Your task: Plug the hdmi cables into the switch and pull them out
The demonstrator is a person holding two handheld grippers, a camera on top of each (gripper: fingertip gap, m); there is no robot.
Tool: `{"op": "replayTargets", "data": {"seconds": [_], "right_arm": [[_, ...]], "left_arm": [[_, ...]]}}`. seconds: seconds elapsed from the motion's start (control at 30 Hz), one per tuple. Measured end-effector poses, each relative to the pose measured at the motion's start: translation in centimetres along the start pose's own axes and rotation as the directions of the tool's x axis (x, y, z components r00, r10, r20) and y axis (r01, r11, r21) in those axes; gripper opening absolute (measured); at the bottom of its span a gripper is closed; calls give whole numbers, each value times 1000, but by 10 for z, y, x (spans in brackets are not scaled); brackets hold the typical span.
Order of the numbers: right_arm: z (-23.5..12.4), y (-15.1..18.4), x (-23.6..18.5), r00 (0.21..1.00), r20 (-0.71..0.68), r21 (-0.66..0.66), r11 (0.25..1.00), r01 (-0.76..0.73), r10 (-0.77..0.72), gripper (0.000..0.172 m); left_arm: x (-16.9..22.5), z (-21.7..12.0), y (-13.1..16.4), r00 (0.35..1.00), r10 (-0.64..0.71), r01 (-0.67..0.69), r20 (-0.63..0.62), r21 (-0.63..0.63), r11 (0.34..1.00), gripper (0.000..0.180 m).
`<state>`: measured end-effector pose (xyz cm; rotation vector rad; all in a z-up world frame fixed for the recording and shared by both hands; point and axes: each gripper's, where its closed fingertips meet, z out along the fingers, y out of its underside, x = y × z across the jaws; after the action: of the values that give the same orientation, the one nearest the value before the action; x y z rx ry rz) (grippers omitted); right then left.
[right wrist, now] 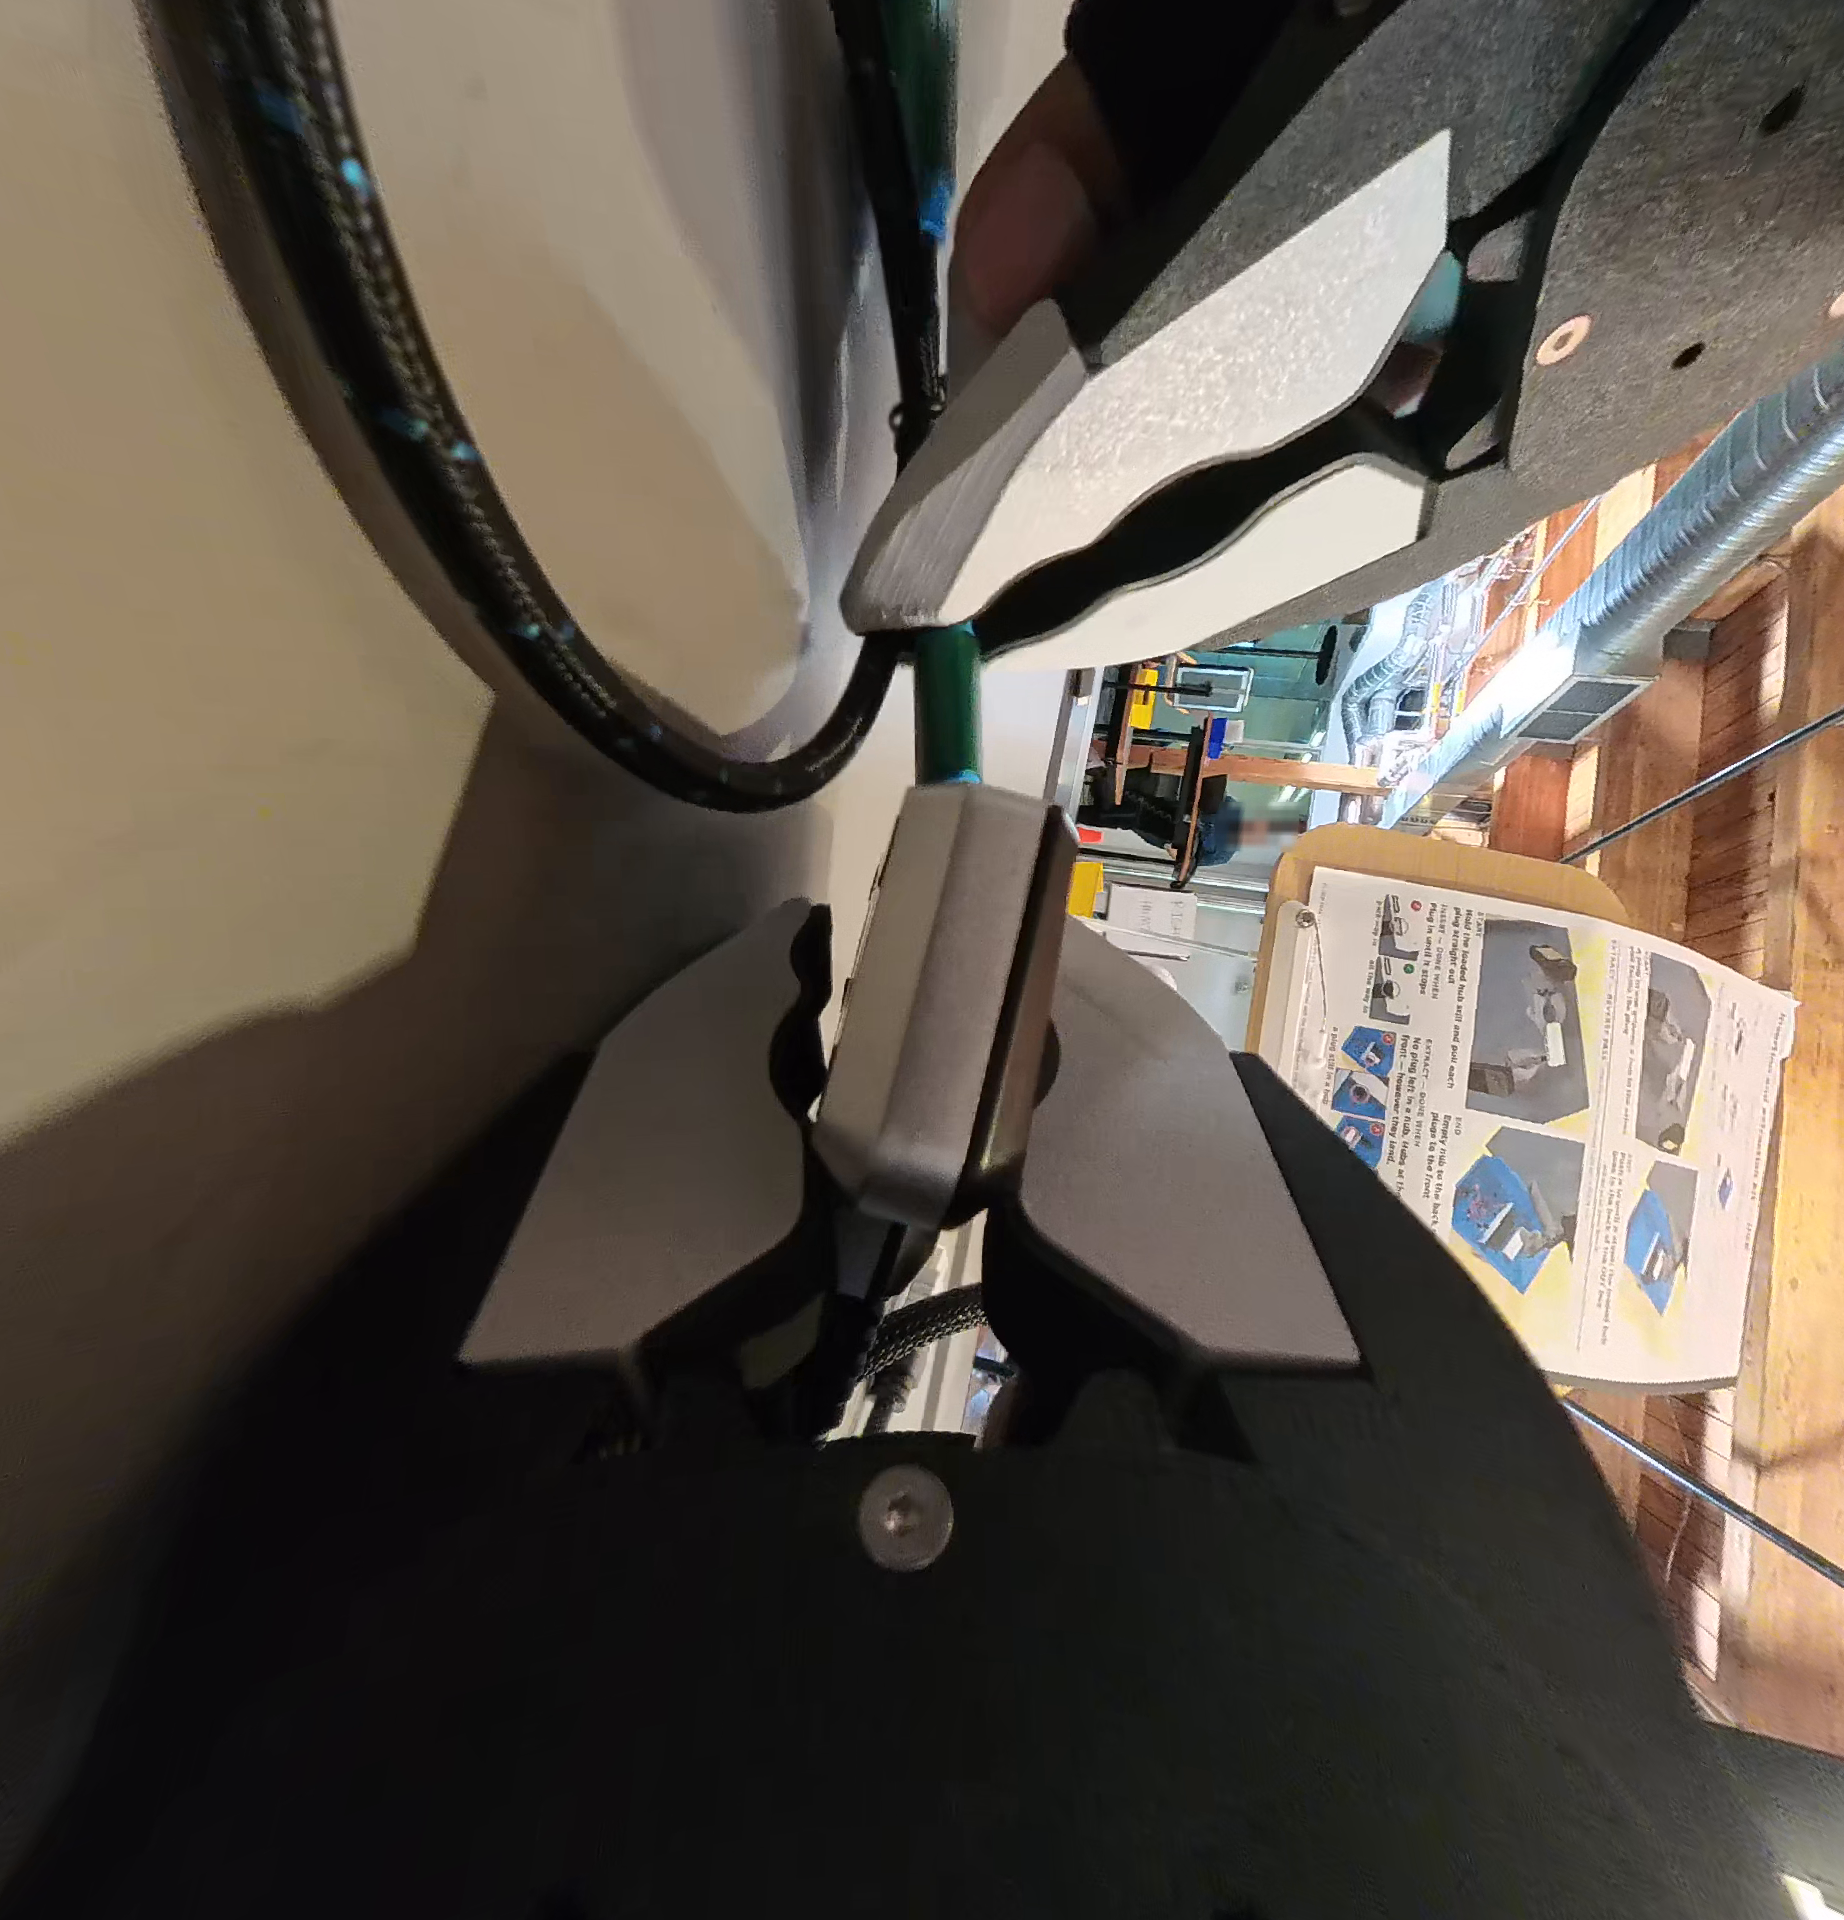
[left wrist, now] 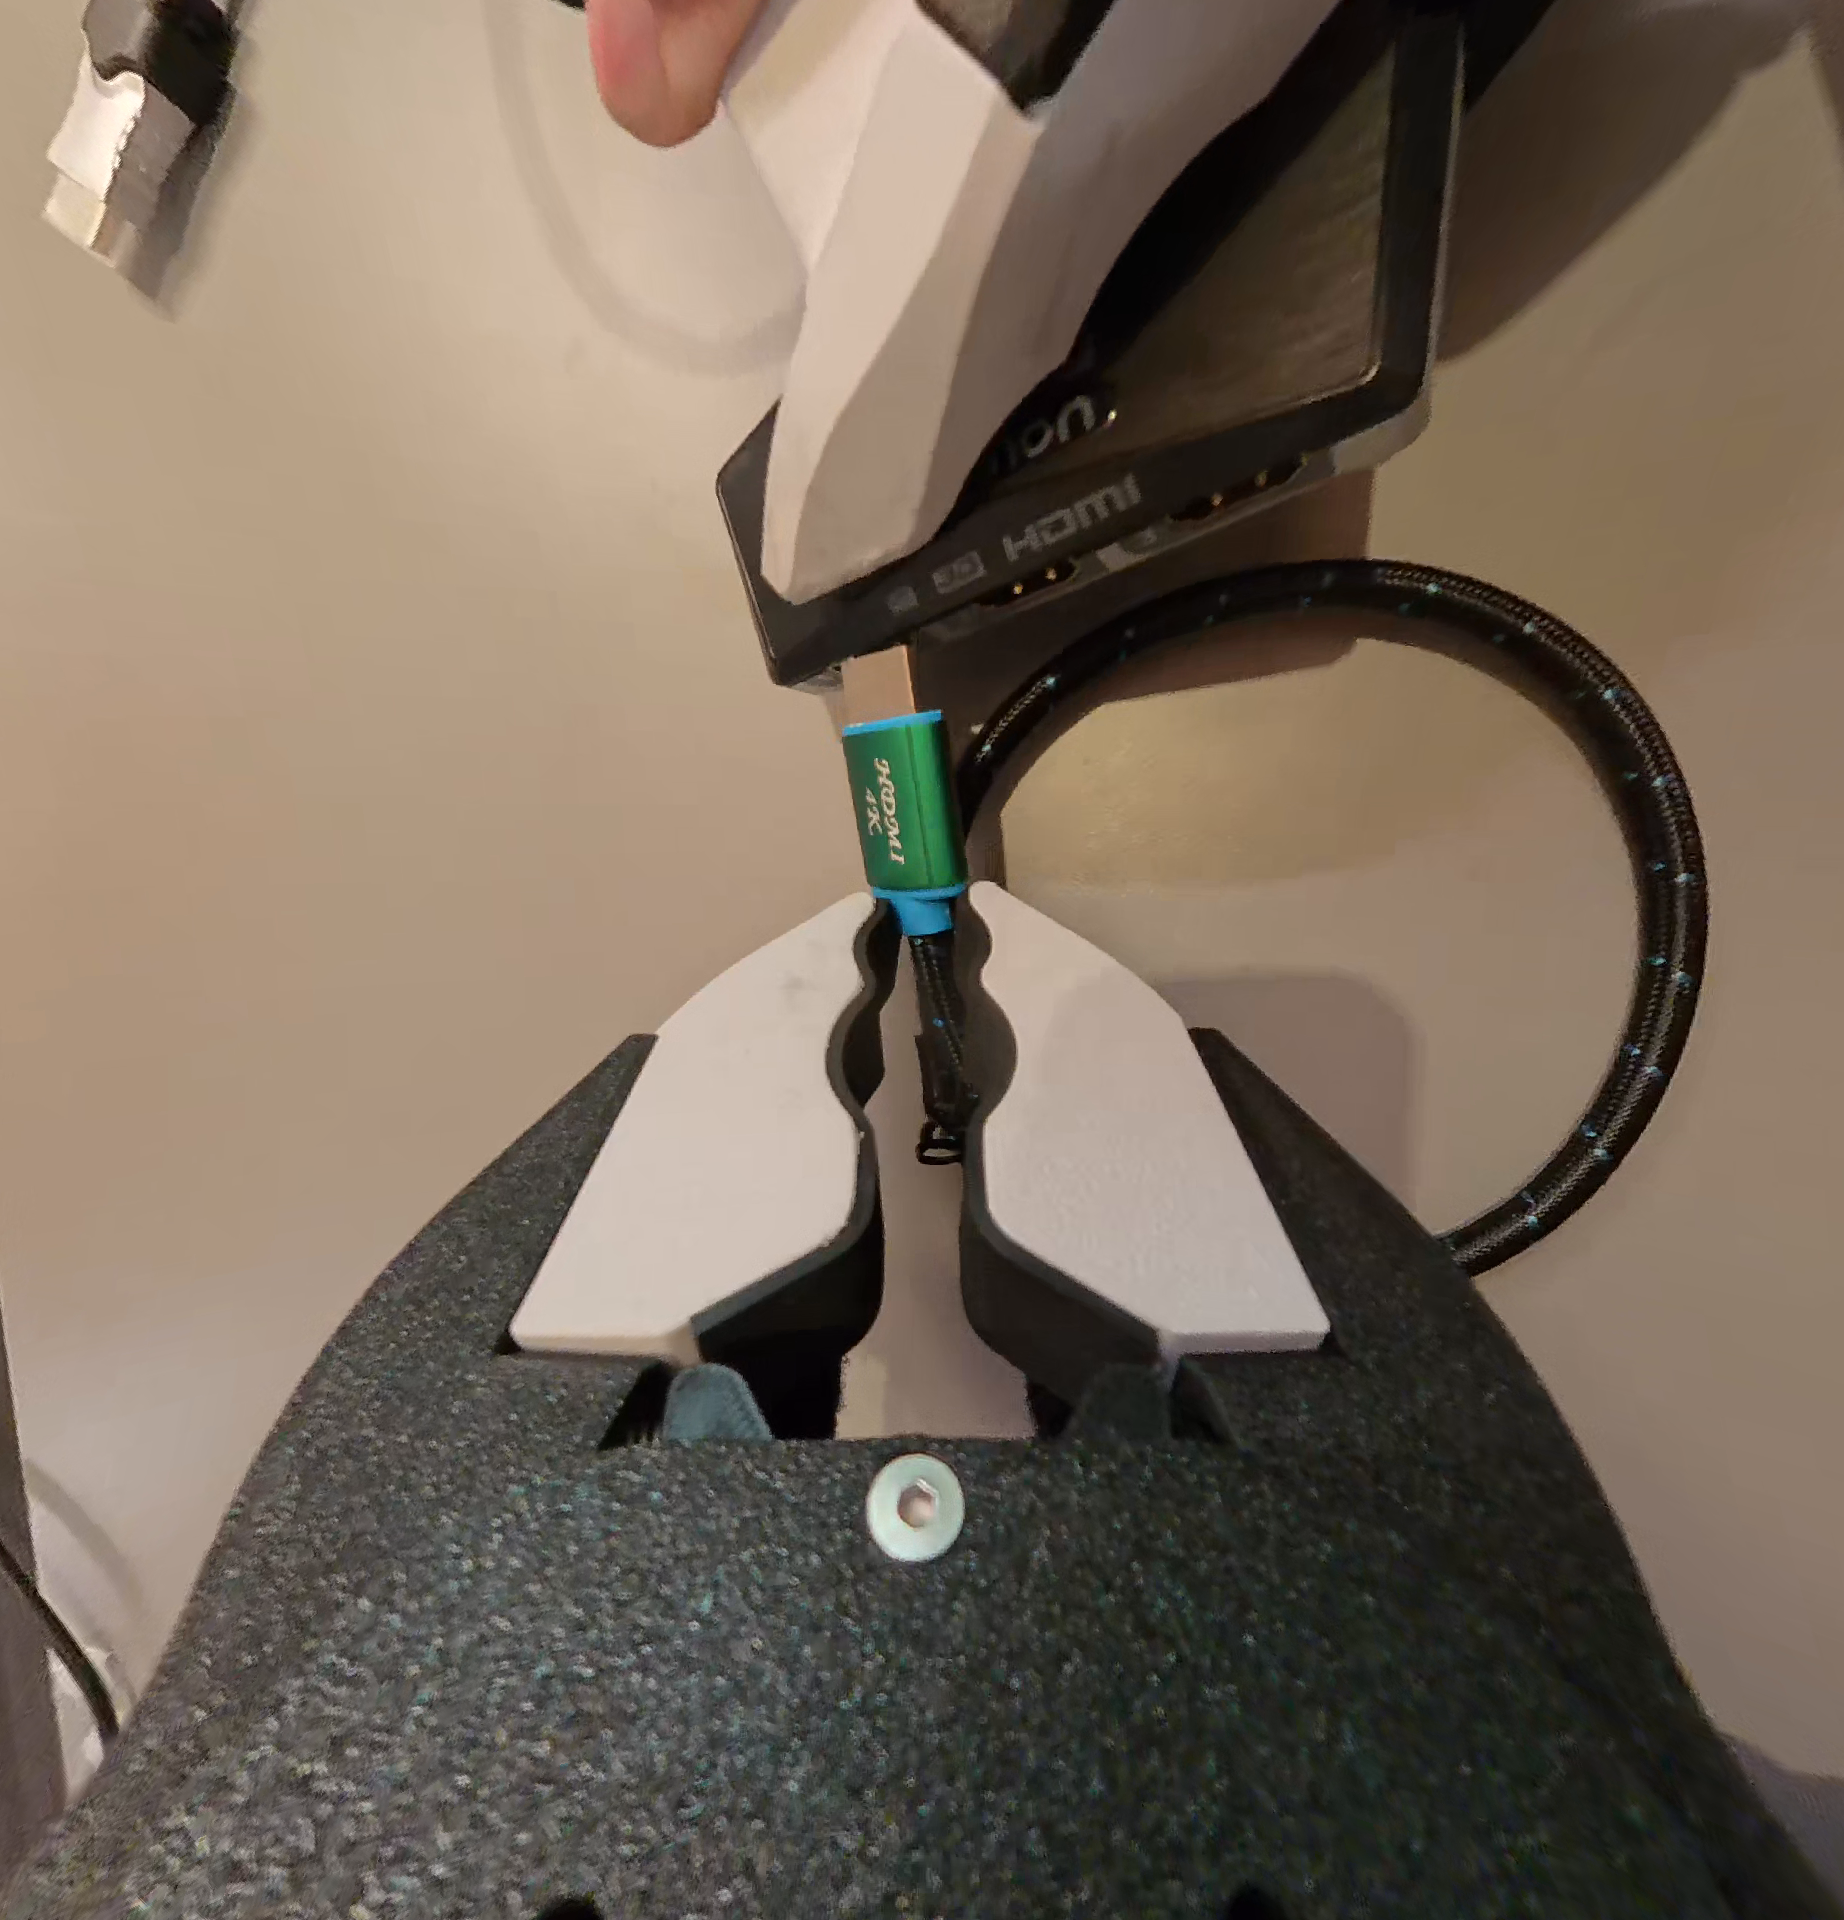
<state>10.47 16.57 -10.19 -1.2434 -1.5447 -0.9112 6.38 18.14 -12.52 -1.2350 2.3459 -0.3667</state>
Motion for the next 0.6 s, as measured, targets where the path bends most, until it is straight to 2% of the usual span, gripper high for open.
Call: {"op": "replayTargets", "data": {"seconds": [0.37,0.53,0.6], "right_arm": [[-2,0,0,999,-6,-37,998,53,-53,31],[-4,-1,-3,998,33,-39,998,57,-56,30],[-5,-1,-5,997,65,-32,999,36,-34,30]], "left_arm": [[-4,-1,0,992,60,-46,108,-131,990,10],[-5,-1,-1,978,135,-102,161,-200,974,10],[-4,-2,-5,977,138,-107,165,-188,976,10]]}}
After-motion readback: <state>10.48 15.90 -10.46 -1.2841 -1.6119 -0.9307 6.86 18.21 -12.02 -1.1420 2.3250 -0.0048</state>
